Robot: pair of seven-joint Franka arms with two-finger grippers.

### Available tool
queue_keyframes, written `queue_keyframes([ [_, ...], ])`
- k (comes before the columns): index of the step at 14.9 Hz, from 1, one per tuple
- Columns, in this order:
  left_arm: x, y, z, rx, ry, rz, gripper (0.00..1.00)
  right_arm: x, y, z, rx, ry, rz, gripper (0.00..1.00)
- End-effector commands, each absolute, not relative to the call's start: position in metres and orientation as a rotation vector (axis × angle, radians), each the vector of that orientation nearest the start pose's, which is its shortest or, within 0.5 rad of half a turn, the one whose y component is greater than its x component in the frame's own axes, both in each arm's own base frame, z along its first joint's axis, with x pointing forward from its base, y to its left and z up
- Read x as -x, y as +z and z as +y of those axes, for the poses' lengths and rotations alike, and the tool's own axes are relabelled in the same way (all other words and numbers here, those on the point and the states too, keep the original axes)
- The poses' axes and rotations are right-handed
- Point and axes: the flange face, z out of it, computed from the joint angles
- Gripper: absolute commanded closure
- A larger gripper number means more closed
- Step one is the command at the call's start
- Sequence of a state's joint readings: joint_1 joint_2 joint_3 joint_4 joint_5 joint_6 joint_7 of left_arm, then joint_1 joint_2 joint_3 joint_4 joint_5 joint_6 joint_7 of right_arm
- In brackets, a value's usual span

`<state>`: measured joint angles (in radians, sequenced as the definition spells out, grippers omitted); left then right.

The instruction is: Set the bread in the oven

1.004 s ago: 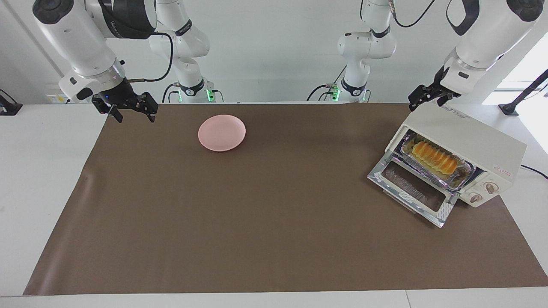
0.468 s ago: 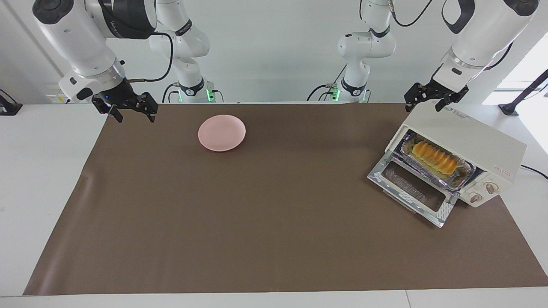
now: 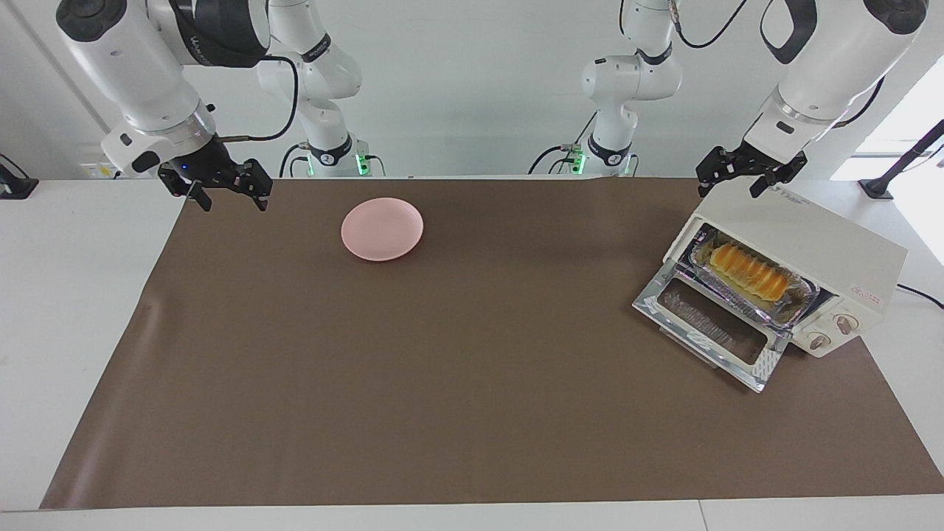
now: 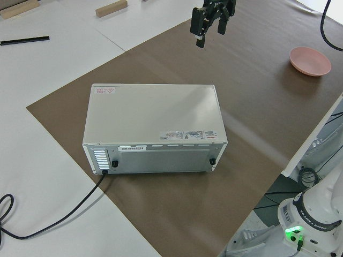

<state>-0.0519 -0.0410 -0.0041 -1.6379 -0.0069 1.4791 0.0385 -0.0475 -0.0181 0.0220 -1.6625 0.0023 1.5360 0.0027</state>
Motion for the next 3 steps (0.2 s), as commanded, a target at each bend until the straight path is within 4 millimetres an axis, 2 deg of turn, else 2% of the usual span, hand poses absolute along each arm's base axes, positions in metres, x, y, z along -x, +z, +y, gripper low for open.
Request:
queue_keyframes([
  [1, -0.5330, 0.6096, -0.0294, 3.152, 0.167, 0.165, 0.00, -0.5388, 0.5880, -0.0150, 3.146, 0.181, 0.055, 0.00],
  [3, -0.5333, 0.6116, -0.0298, 3.156, 0.153, 0.166, 0.00, -0.5388, 0.5880, -0.0150, 3.146, 0.181, 0.055, 0.00],
])
